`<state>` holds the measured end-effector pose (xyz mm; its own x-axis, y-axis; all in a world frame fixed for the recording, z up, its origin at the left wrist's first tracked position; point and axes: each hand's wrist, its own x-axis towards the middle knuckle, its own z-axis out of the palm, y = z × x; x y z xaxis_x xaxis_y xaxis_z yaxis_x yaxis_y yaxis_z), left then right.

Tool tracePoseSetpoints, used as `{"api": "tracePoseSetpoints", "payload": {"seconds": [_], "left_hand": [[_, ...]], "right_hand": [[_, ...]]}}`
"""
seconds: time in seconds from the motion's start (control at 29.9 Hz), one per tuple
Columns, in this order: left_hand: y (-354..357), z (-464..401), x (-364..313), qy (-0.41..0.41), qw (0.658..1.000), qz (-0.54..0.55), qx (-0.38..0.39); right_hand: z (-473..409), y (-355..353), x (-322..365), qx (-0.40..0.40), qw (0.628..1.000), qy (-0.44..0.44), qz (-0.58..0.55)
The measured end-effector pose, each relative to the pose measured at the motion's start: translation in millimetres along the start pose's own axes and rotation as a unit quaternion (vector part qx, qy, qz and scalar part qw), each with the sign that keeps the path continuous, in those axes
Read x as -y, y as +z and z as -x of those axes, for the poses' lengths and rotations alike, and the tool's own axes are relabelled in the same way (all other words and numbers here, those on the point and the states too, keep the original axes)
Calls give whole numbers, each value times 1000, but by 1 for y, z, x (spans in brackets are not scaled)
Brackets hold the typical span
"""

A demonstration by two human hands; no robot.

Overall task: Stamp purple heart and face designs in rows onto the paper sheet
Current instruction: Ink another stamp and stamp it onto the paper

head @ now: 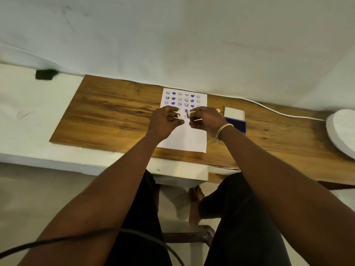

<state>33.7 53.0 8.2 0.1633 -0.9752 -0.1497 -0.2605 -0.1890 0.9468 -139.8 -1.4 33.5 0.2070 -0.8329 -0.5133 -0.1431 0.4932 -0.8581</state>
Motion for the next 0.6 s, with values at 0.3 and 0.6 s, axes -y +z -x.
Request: {"api": "tracePoseSetpoints", "payload": {"seconds": [0.3,0.6], "left_hand": [[25,9,-36,47,998,-22,48],[45,5,-43,95,992,-63,59]], "right_hand": [[36,-17,10,-7,998,-60,36],[38,-38,12,17,999,-34,39]]}}
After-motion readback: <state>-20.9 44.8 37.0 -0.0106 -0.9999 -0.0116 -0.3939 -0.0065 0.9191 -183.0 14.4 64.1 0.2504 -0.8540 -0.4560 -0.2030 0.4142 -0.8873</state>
